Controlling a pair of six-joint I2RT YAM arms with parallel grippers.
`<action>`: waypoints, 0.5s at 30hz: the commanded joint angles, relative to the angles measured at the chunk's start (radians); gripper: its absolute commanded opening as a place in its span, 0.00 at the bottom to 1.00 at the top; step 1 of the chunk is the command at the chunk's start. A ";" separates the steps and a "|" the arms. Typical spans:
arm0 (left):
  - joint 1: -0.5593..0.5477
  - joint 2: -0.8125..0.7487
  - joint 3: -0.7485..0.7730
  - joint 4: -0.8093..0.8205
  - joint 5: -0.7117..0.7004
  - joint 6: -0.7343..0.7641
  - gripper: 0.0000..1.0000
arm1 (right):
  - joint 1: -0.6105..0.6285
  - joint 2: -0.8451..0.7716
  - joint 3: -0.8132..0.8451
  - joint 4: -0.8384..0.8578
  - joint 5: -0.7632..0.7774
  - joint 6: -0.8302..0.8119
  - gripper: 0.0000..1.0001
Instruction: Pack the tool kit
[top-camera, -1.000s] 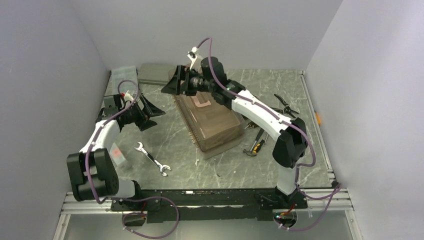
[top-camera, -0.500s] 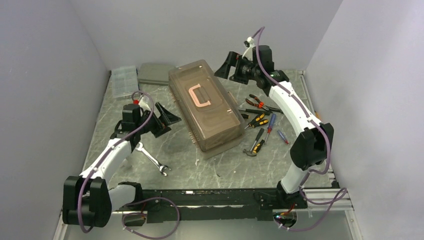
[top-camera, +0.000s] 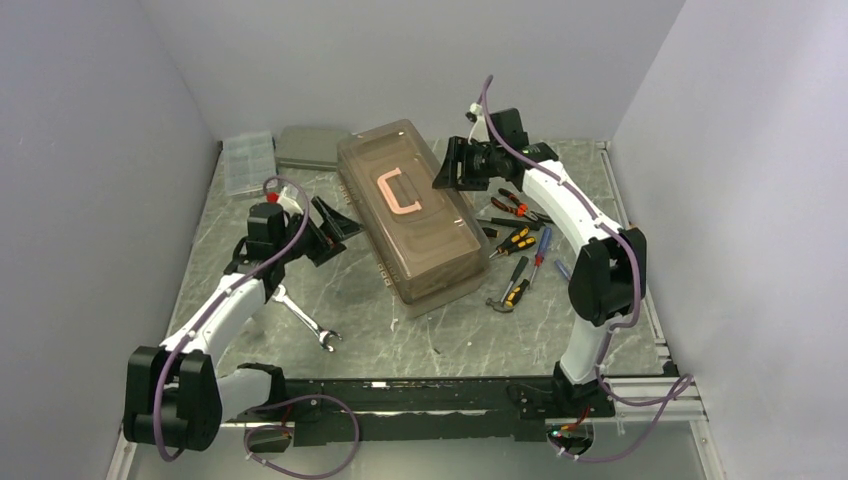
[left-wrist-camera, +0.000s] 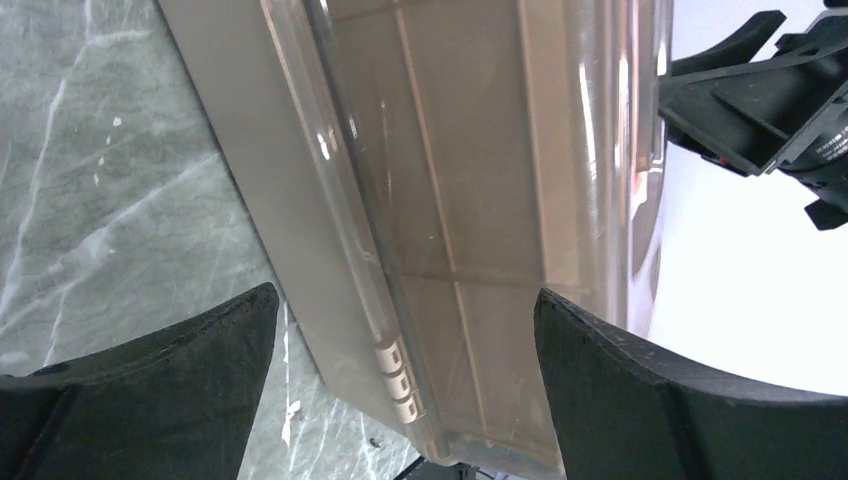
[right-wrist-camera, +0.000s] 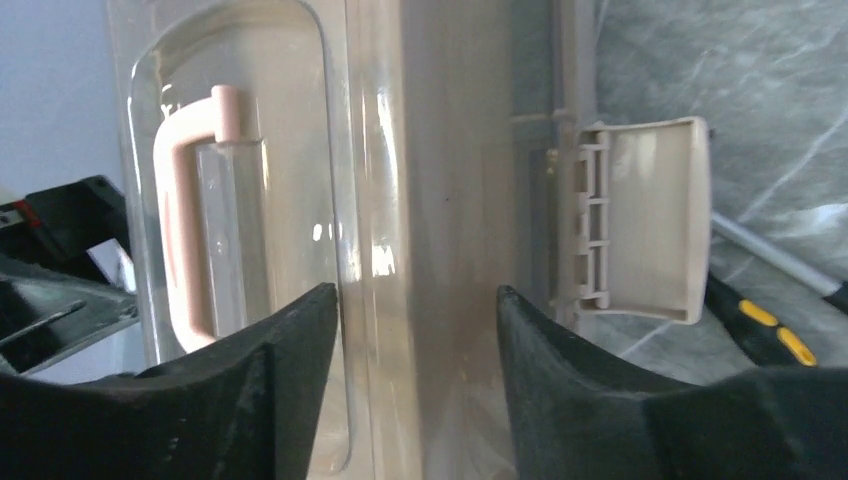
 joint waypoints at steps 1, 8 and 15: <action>-0.005 0.023 0.088 -0.023 0.011 0.042 0.99 | 0.049 -0.010 0.063 -0.081 0.135 -0.084 0.50; 0.000 0.030 0.219 -0.211 -0.038 0.147 0.99 | 0.192 0.019 0.189 -0.206 0.411 -0.118 0.16; 0.002 0.087 0.378 -0.380 -0.073 0.237 0.99 | 0.302 0.052 0.332 -0.283 0.535 -0.115 0.00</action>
